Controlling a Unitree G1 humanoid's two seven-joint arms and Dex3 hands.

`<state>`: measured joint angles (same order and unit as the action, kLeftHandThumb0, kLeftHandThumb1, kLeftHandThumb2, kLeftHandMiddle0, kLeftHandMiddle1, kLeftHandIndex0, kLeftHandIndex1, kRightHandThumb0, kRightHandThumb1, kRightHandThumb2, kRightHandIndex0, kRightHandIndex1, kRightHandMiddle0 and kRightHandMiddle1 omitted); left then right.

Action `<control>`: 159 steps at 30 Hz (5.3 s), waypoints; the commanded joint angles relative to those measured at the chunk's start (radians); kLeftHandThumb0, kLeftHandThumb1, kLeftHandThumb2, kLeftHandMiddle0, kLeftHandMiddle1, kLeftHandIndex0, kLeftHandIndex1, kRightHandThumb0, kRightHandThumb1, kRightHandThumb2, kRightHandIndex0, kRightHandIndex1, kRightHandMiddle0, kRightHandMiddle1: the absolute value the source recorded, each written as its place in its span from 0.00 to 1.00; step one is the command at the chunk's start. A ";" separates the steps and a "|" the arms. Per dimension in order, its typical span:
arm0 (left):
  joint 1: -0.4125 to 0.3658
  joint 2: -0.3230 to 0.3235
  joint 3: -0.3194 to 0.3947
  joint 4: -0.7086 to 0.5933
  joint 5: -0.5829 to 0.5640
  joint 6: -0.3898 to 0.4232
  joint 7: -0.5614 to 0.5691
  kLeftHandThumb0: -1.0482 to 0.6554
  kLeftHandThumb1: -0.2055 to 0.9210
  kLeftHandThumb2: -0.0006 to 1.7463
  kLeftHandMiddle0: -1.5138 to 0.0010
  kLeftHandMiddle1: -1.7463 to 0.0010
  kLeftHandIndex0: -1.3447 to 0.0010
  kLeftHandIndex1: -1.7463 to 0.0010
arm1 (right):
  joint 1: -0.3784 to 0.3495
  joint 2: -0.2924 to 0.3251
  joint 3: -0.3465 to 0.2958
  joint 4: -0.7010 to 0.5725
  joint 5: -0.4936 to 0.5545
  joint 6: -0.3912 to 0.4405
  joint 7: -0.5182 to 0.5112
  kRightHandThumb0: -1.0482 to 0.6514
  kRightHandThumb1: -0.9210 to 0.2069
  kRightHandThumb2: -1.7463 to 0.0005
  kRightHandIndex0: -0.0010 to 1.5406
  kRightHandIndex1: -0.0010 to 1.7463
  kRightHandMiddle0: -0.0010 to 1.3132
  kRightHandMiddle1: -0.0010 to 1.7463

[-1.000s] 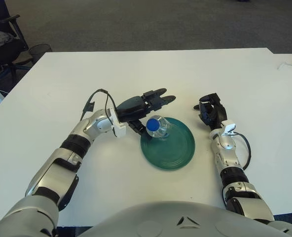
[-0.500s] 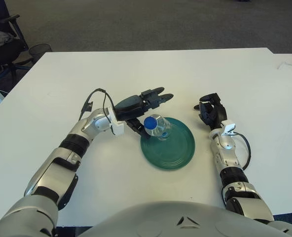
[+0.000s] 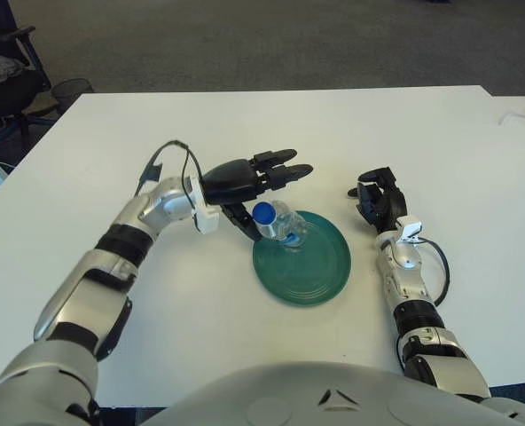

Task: Put the bottle into the plate.

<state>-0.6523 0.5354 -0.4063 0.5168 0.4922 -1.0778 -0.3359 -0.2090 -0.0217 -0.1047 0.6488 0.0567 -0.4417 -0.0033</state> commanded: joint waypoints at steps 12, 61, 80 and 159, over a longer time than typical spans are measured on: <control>-0.136 0.059 -0.021 -0.004 0.048 -0.106 -0.074 0.03 0.95 0.04 1.00 1.00 1.00 1.00 | 0.073 0.035 0.042 0.106 -0.034 0.138 -0.021 0.61 0.00 0.76 0.20 0.80 0.17 1.00; -0.215 0.078 0.020 -0.003 0.194 -0.258 0.012 0.03 0.99 0.05 1.00 1.00 1.00 1.00 | 0.083 0.080 0.046 0.123 -0.015 0.077 0.033 0.61 0.01 0.74 0.19 0.87 0.16 0.96; -0.204 0.074 0.005 0.018 0.192 -0.239 0.051 0.00 1.00 0.08 1.00 1.00 1.00 1.00 | 0.071 0.077 0.037 0.160 -0.031 0.088 -0.011 0.61 0.03 0.68 0.13 0.95 0.14 0.97; 0.136 -0.338 0.508 0.352 -0.415 0.352 0.476 0.35 0.49 0.73 0.23 0.00 0.57 0.00 | 0.122 0.091 0.049 0.018 -0.033 0.160 -0.037 0.41 0.03 0.67 0.18 0.79 0.17 1.00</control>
<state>-0.5556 0.1961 0.1129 0.8704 0.0645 -0.7273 0.1514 -0.1945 0.0520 -0.0594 0.5899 0.0226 -0.3915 -0.0338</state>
